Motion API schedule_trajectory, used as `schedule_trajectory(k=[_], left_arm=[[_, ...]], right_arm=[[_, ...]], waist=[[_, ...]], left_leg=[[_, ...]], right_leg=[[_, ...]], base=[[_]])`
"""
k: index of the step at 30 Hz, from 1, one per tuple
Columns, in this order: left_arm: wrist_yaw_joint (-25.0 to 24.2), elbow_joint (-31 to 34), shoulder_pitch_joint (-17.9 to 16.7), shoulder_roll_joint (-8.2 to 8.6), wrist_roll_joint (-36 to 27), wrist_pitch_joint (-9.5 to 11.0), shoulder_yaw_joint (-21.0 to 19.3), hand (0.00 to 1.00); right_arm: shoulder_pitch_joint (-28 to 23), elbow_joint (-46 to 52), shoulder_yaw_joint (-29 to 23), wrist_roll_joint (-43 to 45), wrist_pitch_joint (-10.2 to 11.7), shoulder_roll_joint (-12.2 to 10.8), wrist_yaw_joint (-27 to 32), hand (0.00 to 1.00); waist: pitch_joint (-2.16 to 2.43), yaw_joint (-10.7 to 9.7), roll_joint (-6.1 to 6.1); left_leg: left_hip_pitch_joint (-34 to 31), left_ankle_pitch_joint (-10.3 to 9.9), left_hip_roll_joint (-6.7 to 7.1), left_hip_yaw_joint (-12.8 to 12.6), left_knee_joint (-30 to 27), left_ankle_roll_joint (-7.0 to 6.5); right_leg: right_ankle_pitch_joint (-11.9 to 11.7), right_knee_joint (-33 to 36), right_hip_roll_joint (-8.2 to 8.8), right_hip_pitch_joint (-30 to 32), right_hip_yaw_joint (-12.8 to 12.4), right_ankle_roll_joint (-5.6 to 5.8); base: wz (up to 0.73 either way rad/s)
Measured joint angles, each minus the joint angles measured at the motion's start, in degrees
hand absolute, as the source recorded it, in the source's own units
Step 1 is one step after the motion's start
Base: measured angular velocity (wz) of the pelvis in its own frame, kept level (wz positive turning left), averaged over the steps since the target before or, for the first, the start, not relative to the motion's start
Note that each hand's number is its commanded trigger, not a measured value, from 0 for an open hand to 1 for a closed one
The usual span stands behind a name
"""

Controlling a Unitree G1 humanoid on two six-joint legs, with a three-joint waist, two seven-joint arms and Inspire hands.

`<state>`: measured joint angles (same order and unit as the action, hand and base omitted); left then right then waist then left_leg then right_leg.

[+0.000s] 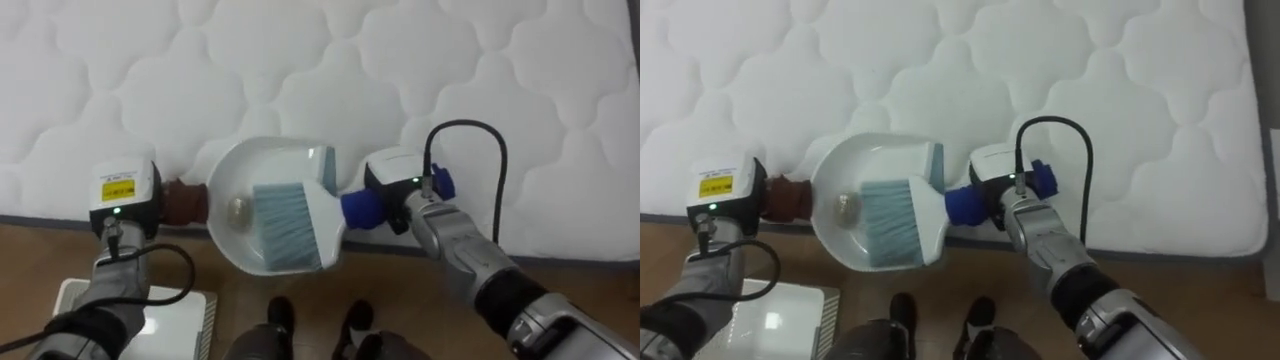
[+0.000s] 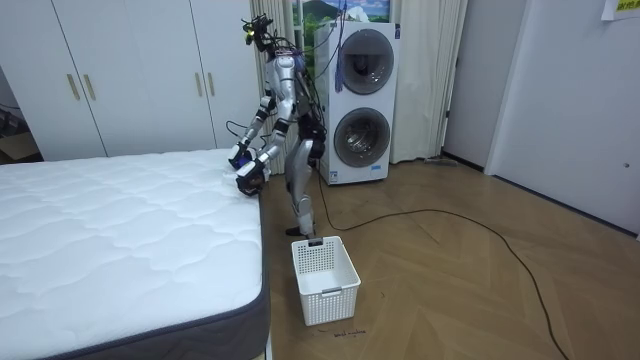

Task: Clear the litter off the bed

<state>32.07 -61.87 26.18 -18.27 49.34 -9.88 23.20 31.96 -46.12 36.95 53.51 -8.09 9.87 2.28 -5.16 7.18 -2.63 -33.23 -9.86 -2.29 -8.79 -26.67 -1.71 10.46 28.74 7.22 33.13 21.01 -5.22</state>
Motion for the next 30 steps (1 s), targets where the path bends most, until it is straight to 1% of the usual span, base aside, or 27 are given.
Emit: schedule_trajectory(k=[4,9,13,22,24,28,30], left_arm=[[0.0,0.0,0.1,0.10,0.2,0.0,0.0,1.00],[-0.1,0.0,0.1,0.62,0.2,0.0,0.0,1.00],[-0.6,0.0,0.1,1.10,0.2,0.0,0.1,1.00],[-1.3,0.0,0.1,1.20,0.2,0.0,-0.1,1.00],[-1.3,-0.1,0.1,1.21,0.3,0.0,-0.1,1.00],[-1.1,-0.1,-0.4,1.42,0.3,0.7,-0.6,1.00],[-1.0,-0.1,-1.0,1.42,0.2,1.0,-0.9,1.00]], right_arm=[[0.6,0.1,0.1,-0.2,0.6,0.1,0.0,1.00],[0.7,1.5,0.2,-1.5,0.6,0.1,-0.6,1.00],[0.7,2.0,0.2,-2.0,1.1,-0.5,-1.1,1.00],[0.6,2.0,0.2,-1.9,1.2,-0.4,-1.7,1.00],[0.6,2.0,0.2,-2.0,1.3,0.0,-1.8,1.00],[0.6,2.1,0.0,-2.0,3.2,1.4,-1.8,1.00],[0.6,2.1,0.0,-2.0,3.6,1.7,-1.8,1.00]], waist=[[0.01,0.3,0.07],[0.02,0.5,0.07],[0.03,0.9,0.09],[0.05,1.0,0.11],[0.05,0.9,0.11],[0.06,1.0,0.12],[0.06,0.9,0.12]], left_leg=[[-0.2,0.0,-0.03,0.0,-0.1,0.00],[-0.1,0.1,0.10,0.0,-0.1,-0.09],[0.0,0.2,0.35,0.0,-0.1,-0.29],[0.2,0.3,0.25,0.0,-0.7,-0.46],[0.6,0.3,0.24,0.0,-0.7,-0.46],[1.5,0.2,0.16,-0.3,-0.6,-0.51],[2.1,0.2,0.16,-0.4,-0.5,-0.51]], right_leg=[[0.0,0.0,0.00,0.1,0.1,0.03],[0.1,0.5,0.29,0.2,0.1,0.01],[0.2,0.9,0.62,0.2,0.1,0.01],[0.2,0.9,0.63,-0.4,0.3,0.04],[0.2,0.9,0.63,-0.7,0.3,0.04],[0.2,1.0,0.67,-1.6,0.2,0.04],[0.2,1.0,0.67,-2.0,0.1,0.05]], base=[[0.00],[0.01],[0.04],[0.00],[0.00],[-0.01],[-0.03]])
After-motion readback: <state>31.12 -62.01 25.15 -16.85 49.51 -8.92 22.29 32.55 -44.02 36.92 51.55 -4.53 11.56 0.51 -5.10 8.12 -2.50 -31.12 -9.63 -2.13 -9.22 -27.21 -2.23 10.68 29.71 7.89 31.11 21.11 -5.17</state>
